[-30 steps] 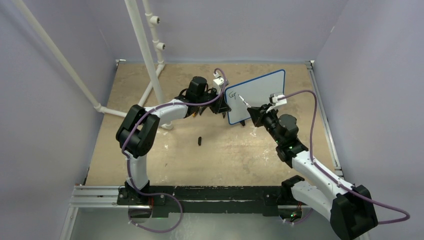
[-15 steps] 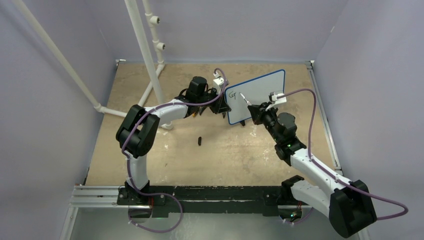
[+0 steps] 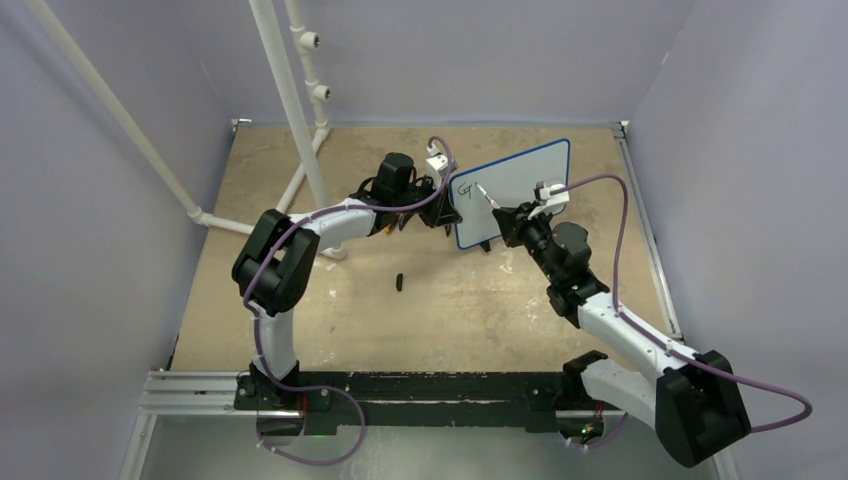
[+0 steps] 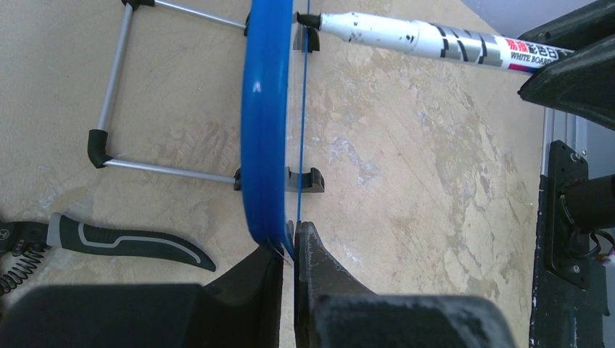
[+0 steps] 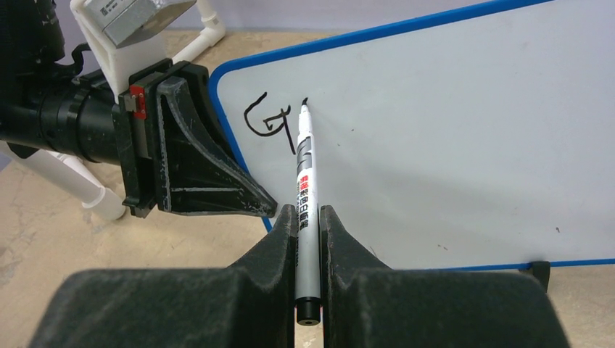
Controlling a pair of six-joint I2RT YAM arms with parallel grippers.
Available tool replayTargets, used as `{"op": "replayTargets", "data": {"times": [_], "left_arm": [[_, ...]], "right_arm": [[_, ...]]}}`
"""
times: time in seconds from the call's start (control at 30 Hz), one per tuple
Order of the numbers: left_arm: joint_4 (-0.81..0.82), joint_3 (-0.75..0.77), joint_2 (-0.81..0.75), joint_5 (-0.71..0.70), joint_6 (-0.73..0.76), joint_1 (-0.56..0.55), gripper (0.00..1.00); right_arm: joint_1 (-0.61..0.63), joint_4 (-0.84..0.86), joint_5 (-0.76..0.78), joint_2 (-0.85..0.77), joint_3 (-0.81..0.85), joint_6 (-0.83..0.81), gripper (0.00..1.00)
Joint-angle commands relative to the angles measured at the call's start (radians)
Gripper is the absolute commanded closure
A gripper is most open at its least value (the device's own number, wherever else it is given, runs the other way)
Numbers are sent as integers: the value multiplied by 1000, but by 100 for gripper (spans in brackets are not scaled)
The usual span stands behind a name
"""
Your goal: Write a sentence on the whiteboard
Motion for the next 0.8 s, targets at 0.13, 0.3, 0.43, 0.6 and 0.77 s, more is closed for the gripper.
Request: {"op": "replayTargets", "data": {"times": [0.13, 0.3, 0.43, 0.6, 0.77], "left_arm": [[-20, 30, -27, 25, 14, -1, 100], [-20, 30, -29, 24, 14, -2, 100], [-21, 30, -30, 23, 14, -2, 100], [-20, 29, -30, 25, 13, -1, 100], [-20, 28, -32, 25, 13, -1, 100]], "right_arm": [[1, 17, -58, 16, 39, -26, 100], [0, 0, -56, -4, 19, -17, 100], [1, -14, -40, -21, 0, -8, 100], [1, -32, -1, -11, 8, -2, 100], [0, -35, -1, 3, 19, -2, 100]]}}
